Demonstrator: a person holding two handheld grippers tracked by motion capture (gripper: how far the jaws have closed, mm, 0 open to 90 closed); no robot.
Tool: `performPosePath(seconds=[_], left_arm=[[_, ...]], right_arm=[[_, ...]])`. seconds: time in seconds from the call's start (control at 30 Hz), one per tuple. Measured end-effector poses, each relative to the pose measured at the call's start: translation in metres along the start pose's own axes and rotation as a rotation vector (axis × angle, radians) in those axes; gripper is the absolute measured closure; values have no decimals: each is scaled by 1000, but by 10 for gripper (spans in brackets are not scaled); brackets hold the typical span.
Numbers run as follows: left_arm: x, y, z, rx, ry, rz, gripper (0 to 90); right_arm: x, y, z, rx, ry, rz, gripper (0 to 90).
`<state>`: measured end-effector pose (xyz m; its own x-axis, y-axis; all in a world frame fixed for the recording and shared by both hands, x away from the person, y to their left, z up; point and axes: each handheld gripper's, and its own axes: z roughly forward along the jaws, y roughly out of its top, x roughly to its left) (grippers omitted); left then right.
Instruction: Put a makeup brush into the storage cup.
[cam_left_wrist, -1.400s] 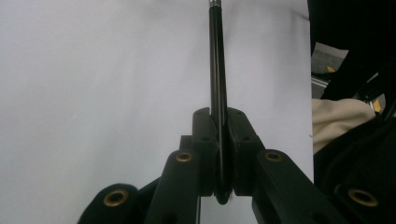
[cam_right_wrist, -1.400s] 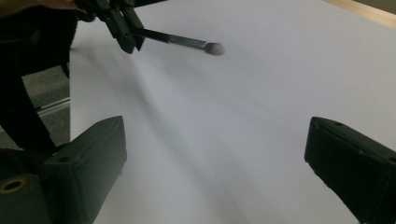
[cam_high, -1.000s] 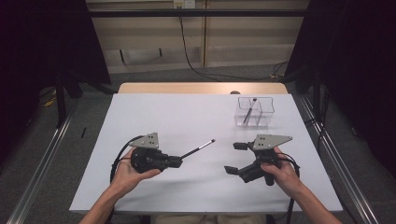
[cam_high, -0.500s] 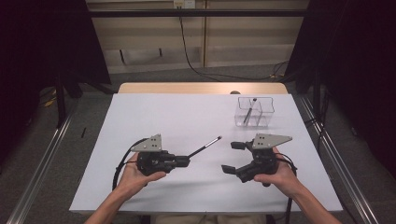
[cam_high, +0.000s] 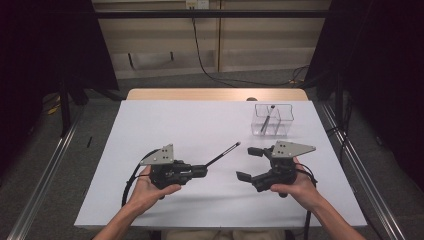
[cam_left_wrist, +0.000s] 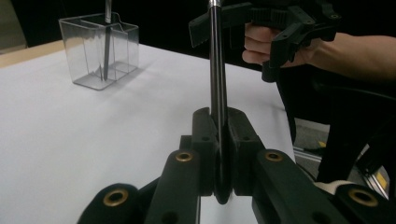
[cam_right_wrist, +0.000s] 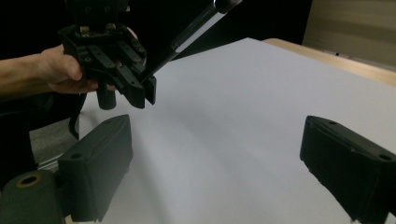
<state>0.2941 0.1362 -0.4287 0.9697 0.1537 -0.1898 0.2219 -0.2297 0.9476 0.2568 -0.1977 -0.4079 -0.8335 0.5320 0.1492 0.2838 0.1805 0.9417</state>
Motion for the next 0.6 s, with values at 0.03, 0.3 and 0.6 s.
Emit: performPosePath(seconds=[0.03, 0.3, 0.6], left_arm=[[0, 0, 1, -2, 3, 4, 836], [-1, 1, 10, 6, -5, 19, 837], [1, 3, 17, 15, -5, 27, 836]], right_arm=[[0, 1, 0, -9, 5, -9, 120], [-2, 8, 3, -35, 37, -52, 226], [-3, 15, 6, -34, 79, -61, 249]])
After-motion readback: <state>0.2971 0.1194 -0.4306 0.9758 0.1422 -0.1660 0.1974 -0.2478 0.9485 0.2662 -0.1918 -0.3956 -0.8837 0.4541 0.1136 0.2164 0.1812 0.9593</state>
